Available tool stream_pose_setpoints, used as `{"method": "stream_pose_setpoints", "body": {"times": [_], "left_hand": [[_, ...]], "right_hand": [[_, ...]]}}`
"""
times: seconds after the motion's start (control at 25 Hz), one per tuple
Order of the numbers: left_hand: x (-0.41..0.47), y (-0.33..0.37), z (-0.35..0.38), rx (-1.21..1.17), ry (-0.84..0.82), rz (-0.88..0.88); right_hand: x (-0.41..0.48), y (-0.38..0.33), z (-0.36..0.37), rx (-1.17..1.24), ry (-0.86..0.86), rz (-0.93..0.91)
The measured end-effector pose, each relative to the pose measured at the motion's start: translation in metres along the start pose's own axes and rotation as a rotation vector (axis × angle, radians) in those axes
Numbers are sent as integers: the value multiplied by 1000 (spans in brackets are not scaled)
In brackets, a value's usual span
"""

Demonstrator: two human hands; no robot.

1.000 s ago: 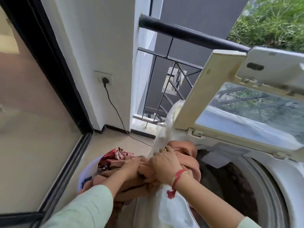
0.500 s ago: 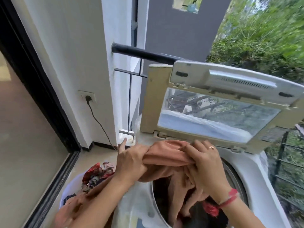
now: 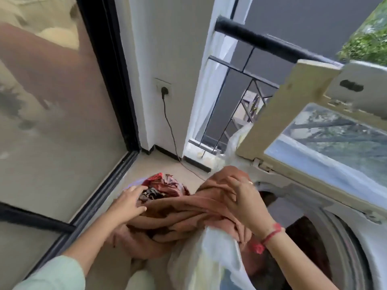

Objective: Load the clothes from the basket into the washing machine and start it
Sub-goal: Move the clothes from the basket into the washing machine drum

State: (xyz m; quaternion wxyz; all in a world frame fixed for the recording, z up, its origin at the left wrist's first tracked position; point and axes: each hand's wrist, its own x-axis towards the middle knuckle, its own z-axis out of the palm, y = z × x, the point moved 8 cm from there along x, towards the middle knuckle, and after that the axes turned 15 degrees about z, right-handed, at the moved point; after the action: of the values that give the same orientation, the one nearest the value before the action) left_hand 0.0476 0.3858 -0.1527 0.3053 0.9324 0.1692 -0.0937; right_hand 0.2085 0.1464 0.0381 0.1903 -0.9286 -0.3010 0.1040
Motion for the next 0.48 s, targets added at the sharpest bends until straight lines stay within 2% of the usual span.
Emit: {"method": "stream_pose_setpoints", "body": {"times": [0.08,0.2,0.36,0.48], "left_hand": [[1,-40,20,6,-92,-35],[13,-94,41,-6,-131,-90],[21,-166,80,24,-294,-222],[14,-188,111,50,-424,-201]], "right_hand": [[33,-60,68,-138,-190,-91],[81,-88,202,-544,-541,9],[86,-49,324,-817,-1012,223],[55,6,345,-955,-1110,451]]}}
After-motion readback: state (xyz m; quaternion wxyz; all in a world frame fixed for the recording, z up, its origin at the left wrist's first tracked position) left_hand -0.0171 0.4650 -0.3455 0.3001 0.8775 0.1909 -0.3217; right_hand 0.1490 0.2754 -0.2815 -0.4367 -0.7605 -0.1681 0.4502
